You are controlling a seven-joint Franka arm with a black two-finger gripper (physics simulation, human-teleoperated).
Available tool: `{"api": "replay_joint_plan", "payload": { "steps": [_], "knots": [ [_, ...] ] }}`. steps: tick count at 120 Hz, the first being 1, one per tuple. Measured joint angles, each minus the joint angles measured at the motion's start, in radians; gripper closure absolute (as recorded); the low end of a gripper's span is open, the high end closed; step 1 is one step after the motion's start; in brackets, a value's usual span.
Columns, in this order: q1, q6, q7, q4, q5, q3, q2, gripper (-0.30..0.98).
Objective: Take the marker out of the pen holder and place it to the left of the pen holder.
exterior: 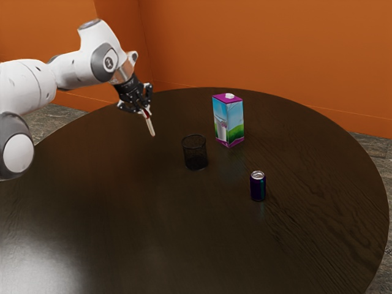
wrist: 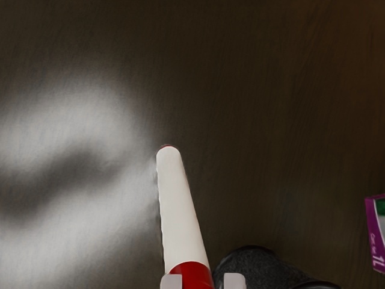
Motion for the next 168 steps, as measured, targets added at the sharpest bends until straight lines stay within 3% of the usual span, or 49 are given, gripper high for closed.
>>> {"api": "replay_joint_plan", "payload": {
  "steps": [39, 92, 148, 168],
  "knots": [
    [-0.002, 0.329, 0.192, 0.008, 0.011, 0.000, 0.120, 0.79],
    [-0.002, 0.434, 0.351, -0.028, 0.011, 0.007, 0.174, 0.78],
    [-0.003, 0.443, 0.421, -0.052, -0.031, 0.006, 0.155, 0.28],
    [-0.096, 0.332, 0.429, -0.167, -0.031, 0.090, -0.059, 0.14]
  ]
}}
